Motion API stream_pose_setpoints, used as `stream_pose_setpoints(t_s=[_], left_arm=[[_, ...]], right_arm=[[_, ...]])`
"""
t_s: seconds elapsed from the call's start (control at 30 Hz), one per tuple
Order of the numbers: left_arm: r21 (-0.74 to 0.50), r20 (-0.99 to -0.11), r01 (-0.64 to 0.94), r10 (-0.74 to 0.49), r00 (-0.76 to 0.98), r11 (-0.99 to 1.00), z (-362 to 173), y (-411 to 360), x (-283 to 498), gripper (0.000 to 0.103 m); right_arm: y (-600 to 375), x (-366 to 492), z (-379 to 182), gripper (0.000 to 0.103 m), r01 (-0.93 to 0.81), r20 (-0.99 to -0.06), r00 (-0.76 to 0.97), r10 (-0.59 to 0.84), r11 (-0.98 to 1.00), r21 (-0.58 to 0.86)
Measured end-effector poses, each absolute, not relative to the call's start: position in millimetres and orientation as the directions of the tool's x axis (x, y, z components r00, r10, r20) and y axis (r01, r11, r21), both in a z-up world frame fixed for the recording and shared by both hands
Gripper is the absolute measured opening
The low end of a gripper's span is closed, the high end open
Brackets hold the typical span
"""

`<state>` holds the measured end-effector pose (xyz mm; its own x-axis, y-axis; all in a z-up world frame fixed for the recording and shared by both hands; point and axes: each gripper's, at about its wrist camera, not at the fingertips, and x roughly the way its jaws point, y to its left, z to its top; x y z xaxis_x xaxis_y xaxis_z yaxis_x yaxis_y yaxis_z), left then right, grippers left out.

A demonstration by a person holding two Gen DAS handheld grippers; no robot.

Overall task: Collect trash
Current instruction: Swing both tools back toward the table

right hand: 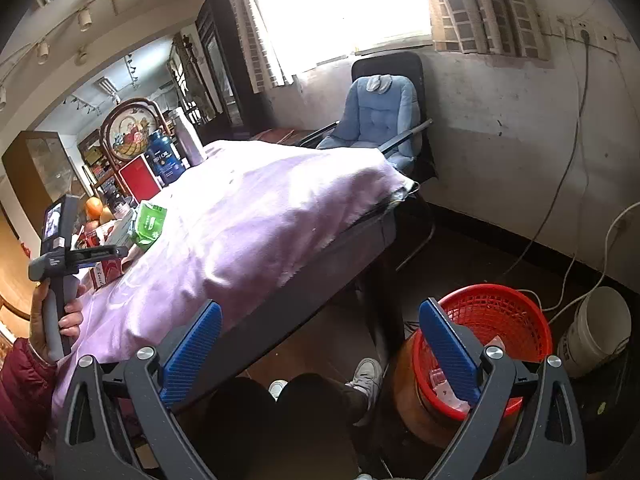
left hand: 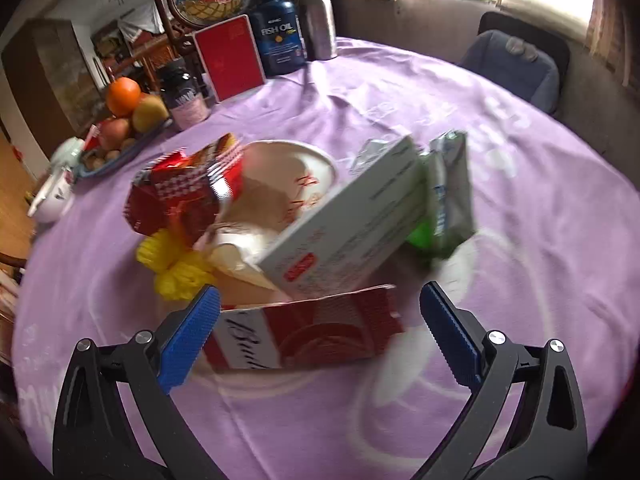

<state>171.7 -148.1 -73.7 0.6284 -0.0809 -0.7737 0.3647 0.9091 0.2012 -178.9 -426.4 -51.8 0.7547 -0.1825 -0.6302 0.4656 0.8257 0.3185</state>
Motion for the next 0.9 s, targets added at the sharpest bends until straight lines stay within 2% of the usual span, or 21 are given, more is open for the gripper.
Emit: stream_pose_setpoints(t_s=[0.2,0.4,0.6,0.77,0.9], left_arm=[[0.293,-0.75,0.335,-0.002,0.662,0.895,-70,-94,158,0.096],[0.296,-0.752,0.22,0.085,0.653,0.929,-60,-14,152,0.096],[0.167,-0.767,0.225,-0.017,0.641,0.96,-45,10,146,0.096],[0.176,-0.761,0.245,-0.026,0.648,0.953,-54,-9,164,0.096],[0.159,-0.777,0.259,-0.041,0.628,0.953,-70,-10,179,0.096]], right_arm=[[-422,-170,-51,0.097,0.433,-0.617,0.773,-0.144,0.832,0.347],[-401,-146,-53,0.097,0.359,-0.616,0.785,-0.066,0.859,0.365],[-374,-126,-39,0.097,0.294,-0.605,0.795,-0.031,0.893,0.34],[-351,-108,-22,0.097,0.241,-0.594,0.804,-0.009,0.919,0.312],[-331,-77,-11,0.097,0.166,-0.593,0.802,0.065,0.93,0.328]])
